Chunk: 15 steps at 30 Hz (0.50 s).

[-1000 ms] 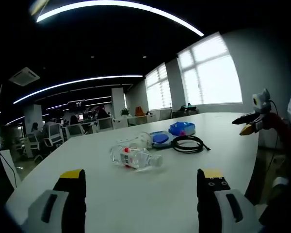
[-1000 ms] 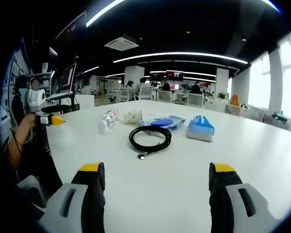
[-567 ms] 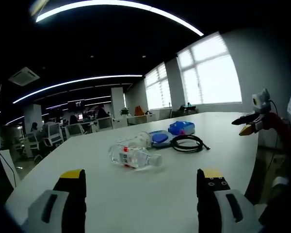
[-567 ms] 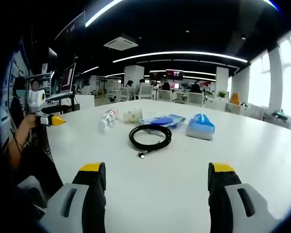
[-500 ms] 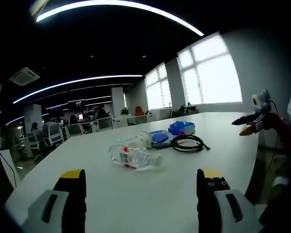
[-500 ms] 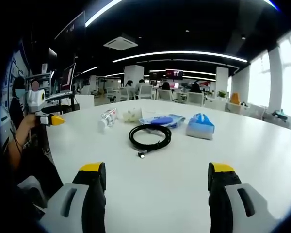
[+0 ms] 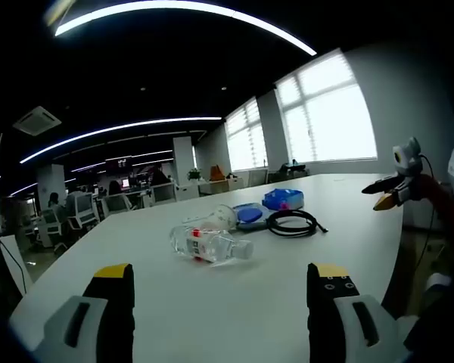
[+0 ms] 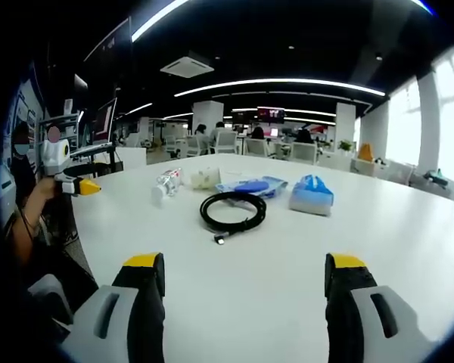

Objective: Arrange the tabletop items into an orderly group along one side of the table until the central work area is clear of visible clutter.

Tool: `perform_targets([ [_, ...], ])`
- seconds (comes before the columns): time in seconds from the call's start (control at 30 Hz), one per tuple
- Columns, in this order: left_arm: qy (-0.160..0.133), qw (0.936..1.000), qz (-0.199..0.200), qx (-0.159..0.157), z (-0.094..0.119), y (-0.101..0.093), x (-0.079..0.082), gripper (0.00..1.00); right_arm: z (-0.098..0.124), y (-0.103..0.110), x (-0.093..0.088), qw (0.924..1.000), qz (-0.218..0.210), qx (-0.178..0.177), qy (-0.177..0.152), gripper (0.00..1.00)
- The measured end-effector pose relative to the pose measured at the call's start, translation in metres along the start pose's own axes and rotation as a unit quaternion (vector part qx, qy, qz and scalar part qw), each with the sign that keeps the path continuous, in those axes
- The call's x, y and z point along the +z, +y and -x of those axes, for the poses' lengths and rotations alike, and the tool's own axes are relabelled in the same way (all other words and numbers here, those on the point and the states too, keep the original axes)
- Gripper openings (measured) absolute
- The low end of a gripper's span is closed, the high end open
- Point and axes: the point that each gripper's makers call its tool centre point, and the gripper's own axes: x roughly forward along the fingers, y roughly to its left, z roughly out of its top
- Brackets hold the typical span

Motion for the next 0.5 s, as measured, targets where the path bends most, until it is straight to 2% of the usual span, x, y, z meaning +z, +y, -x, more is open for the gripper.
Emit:
perform_targets([
  [0.27, -0.002, 1.0000, -0.009, -0.001, 0.0007, -0.0017, -0.0011, 0.94, 0.0003, 0.0007, -0.0004, 1.0000, -0.002, 0.000, -0.001, 0.84],
  [0.33, -0.007, 0.9997, -0.024, -0.003, 0.0007, -0.0036, -0.0010, 0.94, 0.0002, 0.0011, -0.0003, 1.0000, -0.003, 0.001, -0.002, 0.84],
  [0.5, -0.010, 0.9994, -0.032, -0.008, 0.0009, -0.0061, -0.0008, 0.94, -0.0003, 0.0014, -0.0007, 1.0000, -0.001, 0.002, -0.001, 0.84],
])
